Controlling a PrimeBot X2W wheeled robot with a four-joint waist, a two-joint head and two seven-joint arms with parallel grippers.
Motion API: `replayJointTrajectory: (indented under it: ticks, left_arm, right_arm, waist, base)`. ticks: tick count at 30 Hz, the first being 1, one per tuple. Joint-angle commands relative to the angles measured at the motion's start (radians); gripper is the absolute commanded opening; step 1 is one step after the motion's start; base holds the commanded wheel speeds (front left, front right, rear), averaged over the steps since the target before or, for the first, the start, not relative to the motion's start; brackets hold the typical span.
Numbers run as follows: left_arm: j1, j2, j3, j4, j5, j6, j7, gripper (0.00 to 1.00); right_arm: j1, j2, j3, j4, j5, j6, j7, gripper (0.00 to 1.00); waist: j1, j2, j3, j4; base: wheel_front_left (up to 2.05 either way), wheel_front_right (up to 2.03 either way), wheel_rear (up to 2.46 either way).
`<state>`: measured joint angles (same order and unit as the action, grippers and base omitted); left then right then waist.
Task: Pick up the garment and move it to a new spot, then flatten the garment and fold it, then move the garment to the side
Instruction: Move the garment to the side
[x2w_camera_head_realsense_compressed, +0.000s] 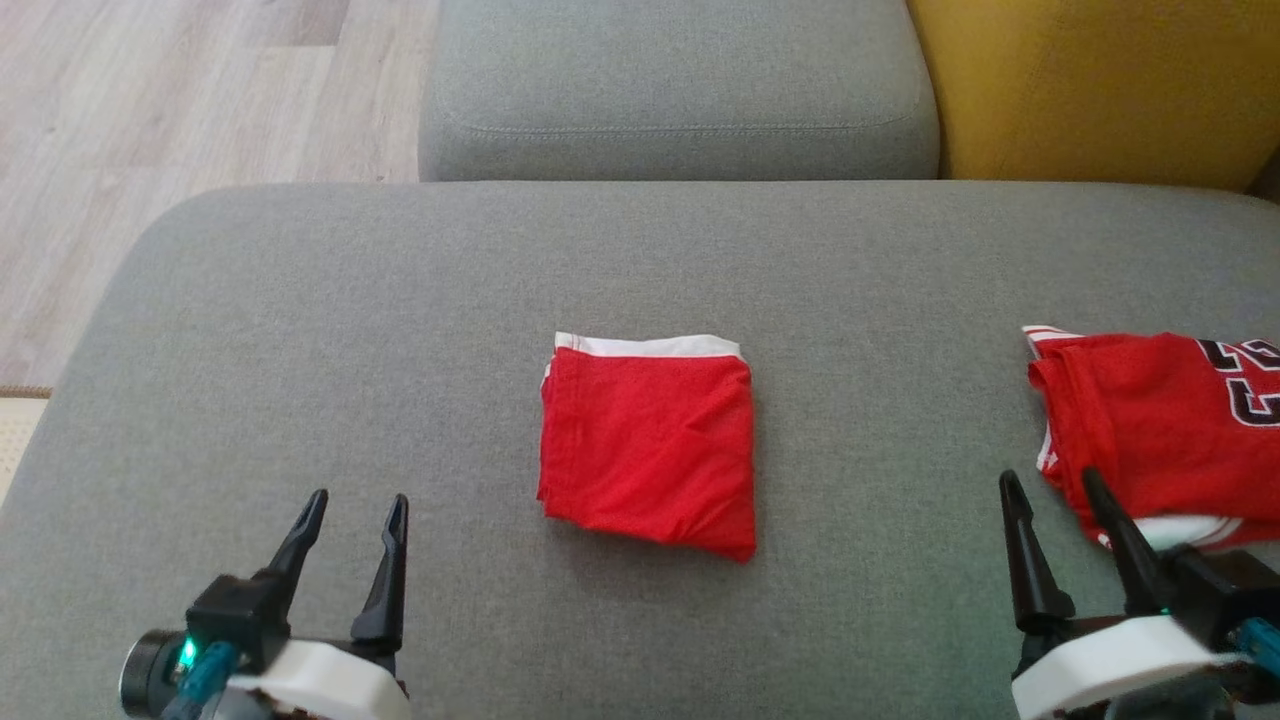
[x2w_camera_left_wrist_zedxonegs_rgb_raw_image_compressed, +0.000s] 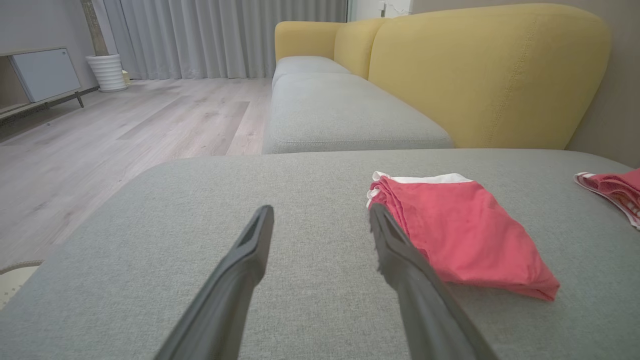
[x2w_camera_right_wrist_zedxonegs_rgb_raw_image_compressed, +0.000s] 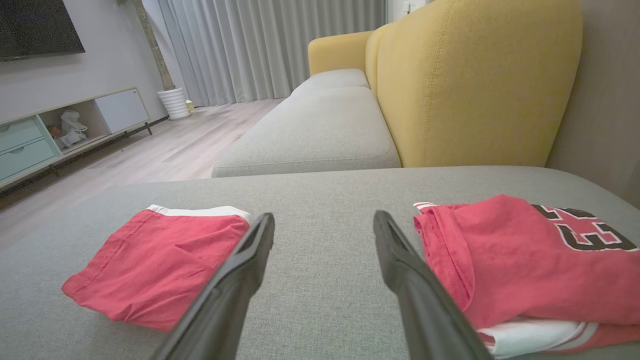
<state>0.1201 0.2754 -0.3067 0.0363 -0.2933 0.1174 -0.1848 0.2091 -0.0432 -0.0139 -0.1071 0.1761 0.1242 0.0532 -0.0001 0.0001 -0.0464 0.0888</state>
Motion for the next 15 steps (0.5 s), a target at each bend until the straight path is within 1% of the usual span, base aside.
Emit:
replayJointTrajectory:
  ticks: [1,9,15]
  left_arm:
    - [-0.050,0.021,0.038,-0.032,-0.003,0.007,-0.004,1.00]
    - [-0.070,0.022,0.031,-0.034,0.001,0.009,-0.010,1.00]
    - [-0.114,0.007,0.028,-0.038,-0.003,0.006,-0.027,1.00]
  right_arm:
    - [-0.025,-0.007,0.016,-0.036,-0.002,0.007,0.002,1.00]
    - [-0.030,-0.007,0.016,-0.020,-0.008,0.007,0.009,1.00]
    - [-0.084,-0.007,0.060,0.077,0.013,0.007,-0.001,1.00]
  waist:
    - [0.0001,-0.0001,0.001,0.002]
    - [0.0001,-0.0001,0.013,0.021]
    - [0.0001,-0.0001,0.058,0.077]
  base:
    - [0.00,0.00,0.00]
    - [0.00,0.00,0.00]
    - [0.00,0.00,0.00]
